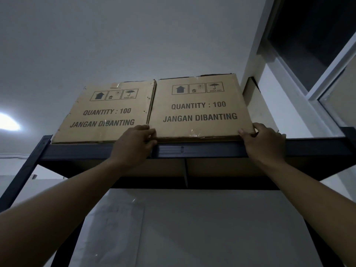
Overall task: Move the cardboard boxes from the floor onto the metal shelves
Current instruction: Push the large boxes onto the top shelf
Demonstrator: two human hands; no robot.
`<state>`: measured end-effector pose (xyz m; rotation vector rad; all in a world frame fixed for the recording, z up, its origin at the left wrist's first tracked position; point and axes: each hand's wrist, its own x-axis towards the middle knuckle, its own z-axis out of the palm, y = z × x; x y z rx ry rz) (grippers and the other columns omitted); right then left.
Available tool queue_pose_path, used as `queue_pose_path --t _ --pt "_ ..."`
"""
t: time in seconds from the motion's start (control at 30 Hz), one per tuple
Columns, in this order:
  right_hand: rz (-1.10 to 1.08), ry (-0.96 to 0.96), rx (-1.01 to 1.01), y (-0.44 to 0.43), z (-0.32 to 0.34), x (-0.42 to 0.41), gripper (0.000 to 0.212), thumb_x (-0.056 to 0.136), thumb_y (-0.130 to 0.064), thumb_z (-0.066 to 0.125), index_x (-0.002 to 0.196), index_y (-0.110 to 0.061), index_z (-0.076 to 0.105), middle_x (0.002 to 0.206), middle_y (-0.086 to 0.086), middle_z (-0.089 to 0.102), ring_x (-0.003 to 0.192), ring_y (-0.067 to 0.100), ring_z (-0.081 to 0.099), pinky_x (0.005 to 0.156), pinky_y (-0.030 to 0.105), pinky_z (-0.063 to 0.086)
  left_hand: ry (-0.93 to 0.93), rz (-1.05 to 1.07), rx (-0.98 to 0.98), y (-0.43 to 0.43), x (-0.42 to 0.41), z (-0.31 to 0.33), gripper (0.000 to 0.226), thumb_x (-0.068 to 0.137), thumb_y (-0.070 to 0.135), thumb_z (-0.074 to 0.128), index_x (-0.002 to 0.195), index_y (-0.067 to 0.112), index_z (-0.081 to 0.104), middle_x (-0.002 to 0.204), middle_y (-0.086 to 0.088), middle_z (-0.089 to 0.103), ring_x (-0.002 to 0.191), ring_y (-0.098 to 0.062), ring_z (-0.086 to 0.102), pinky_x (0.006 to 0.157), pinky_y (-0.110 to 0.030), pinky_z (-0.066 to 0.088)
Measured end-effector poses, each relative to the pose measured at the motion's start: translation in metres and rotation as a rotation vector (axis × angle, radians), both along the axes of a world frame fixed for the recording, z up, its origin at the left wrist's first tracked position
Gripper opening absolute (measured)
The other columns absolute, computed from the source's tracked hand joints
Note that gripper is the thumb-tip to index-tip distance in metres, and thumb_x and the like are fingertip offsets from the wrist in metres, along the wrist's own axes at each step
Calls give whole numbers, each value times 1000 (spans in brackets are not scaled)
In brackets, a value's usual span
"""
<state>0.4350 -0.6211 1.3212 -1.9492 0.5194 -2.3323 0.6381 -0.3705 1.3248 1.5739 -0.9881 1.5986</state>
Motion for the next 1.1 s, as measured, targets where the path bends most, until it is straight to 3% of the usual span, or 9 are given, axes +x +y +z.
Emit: queue_pose_path --t 0.27,0.43,0.6,0.73,1.1 --pt "-81 -11 -25 -3 -7 7 52 101 -53 46 133 -15 60 116 19 68 114 43 51 114 53 25 -79 119 40 -13 11 -24 53 101 39 51 149 18 43 159 -5 37 149 -22 27 115 -43 29" --pt "-77 -23 -16 -3 -9 8 56 101 -54 46 140 -15 57 121 22 67 123 44 47 119 52 18 -81 107 39 -20 13 -31 55 102 39 46 152 16 37 162 -5 30 153 -21 16 121 -39 16" --pt "-98 -16 -32 -6 -10 9 58 101 -56 42 141 -15 55 121 19 68 122 42 47 117 53 22 -68 58 -10 -26 14 -36 57 102 39 46 153 16 36 166 -6 18 153 -21 14 121 -43 22" --pt "-118 -17 -42 -8 -11 12 58 101 -57 40 140 -16 54 123 17 67 123 42 47 118 53 20 -60 43 -27 -30 20 -37 60 103 41 42 155 14 29 167 -4 11 154 -18 8 121 -38 15" --pt "-148 -22 -84 -12 -12 14 60 101 -57 38 141 -15 52 122 19 68 125 43 48 119 53 16 -27 59 4 -21 28 -30 64 102 45 42 156 16 25 166 1 15 151 -8 7 115 -32 11"
